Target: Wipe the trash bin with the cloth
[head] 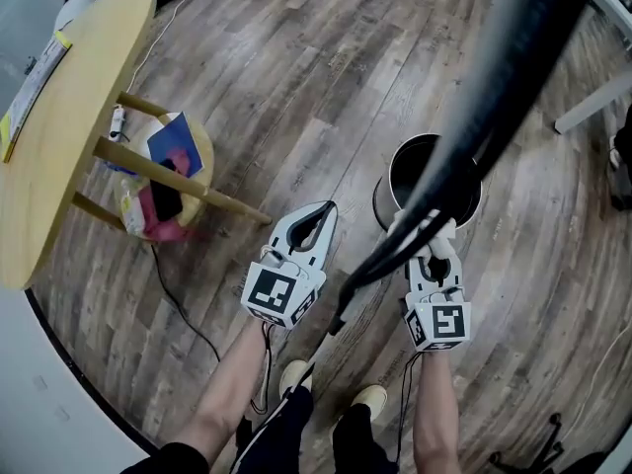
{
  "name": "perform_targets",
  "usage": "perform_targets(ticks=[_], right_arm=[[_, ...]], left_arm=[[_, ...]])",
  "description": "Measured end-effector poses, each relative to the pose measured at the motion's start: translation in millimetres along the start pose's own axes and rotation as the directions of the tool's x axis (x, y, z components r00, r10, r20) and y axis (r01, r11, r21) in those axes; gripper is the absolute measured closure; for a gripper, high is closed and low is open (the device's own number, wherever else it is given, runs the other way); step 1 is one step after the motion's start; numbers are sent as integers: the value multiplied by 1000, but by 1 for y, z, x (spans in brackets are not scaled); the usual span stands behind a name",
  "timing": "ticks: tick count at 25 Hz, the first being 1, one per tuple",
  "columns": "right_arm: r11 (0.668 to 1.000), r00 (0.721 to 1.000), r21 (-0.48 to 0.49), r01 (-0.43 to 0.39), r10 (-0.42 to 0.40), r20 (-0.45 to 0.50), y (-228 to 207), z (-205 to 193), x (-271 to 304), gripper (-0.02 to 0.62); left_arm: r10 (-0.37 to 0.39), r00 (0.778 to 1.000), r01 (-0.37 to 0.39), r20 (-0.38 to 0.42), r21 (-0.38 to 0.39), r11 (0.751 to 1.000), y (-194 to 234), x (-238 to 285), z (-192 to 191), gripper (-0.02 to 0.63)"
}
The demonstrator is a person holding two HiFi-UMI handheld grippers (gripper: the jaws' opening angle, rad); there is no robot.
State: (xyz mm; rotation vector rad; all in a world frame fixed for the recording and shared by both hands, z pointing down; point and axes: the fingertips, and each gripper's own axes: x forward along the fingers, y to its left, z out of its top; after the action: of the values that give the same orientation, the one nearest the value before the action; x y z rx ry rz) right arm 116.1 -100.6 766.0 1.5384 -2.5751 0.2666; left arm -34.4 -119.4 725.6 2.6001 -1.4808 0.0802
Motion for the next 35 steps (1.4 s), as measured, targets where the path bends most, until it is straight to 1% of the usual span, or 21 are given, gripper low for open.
perform_targets(ticks=[4,8,13,16,23,26,30,32,35], right_arm=[[1000,1000,9,1,-1,2,-9,-46,20,500],[1000,1000,5,-6,6,-11,-12,-88,30,500],[1000,1000,13,-11,11,-20,-20,-133,42,500],[1000,999,2,-19,19,-34,-20,-159,50,500],[1000,997,-4,-24,23,-78,-25,-220,63,500],[1000,995,-1,-17,16,-98,-29,-245,72,500],[1000,989,8,-16,17,-148,-28,-279,74,500],[1000,988,8,-17,18,-156,-29,-285,74,500],[1000,989,6,-17,18,-145,-29,-278,74,500]], left_arm=[[0,1000,0,-7,-11,1000,9,13,-51,611],[3,1000,-3,-12,-11,1000,17,22,-90,611],[6,1000,-6,-11,1,1000,27,31,-126,611],[14,1000,-14,-17,2,1000,33,33,-150,611],[21,999,-21,-39,-16,1000,35,29,-204,611],[34,998,-35,-45,-23,999,41,25,-224,611],[53,997,-55,-64,-39,998,46,17,-246,611],[58,997,-60,-60,-40,997,48,18,-246,611],[57,997,-58,-45,-34,998,45,22,-237,611]])
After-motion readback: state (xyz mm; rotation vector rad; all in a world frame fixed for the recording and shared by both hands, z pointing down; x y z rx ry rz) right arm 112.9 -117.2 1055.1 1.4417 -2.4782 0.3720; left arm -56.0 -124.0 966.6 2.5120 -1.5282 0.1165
